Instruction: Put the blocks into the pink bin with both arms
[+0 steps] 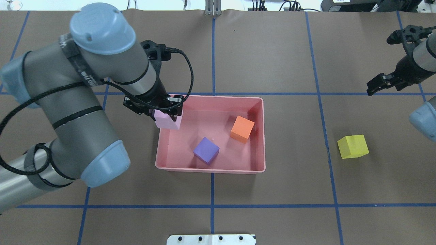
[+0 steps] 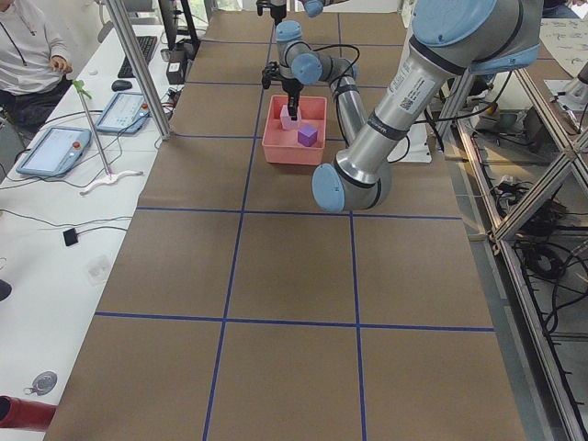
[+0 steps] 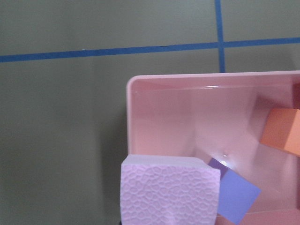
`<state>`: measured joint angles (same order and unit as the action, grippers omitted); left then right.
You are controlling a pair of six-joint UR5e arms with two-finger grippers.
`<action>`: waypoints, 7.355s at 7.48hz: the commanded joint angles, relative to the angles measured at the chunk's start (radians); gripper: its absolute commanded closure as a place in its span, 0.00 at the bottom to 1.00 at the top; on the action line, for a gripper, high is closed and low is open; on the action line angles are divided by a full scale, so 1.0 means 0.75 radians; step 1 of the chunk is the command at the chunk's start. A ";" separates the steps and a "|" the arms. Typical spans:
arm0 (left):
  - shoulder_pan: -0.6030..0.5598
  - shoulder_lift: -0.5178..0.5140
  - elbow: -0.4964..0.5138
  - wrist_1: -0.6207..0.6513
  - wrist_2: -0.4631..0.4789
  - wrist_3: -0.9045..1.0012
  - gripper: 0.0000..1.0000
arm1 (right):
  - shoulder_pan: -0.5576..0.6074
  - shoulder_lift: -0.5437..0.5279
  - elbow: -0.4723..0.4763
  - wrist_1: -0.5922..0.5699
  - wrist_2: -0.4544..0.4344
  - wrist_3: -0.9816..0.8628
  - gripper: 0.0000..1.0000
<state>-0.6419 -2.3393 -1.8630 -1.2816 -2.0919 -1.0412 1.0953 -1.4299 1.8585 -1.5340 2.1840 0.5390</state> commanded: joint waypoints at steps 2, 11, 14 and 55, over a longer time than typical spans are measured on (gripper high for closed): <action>-0.040 -0.027 -0.005 0.003 0.012 0.093 0.00 | -0.047 -0.034 0.060 0.047 0.000 0.032 0.00; -0.504 0.501 -0.071 0.003 -0.183 1.073 0.00 | -0.458 -0.298 0.156 0.427 -0.245 0.457 0.00; -0.504 0.503 -0.071 0.003 -0.183 1.079 0.00 | -0.528 -0.333 0.118 0.454 -0.335 0.457 0.00; -1.210 1.109 0.236 -0.394 -0.350 1.519 0.00 | 0.630 -0.182 -0.155 -0.352 0.076 -1.050 0.00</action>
<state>-1.5494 -1.5088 -1.6839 -1.5639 -2.3513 0.1247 1.5677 -1.5640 1.7426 -1.7978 2.2412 -0.2494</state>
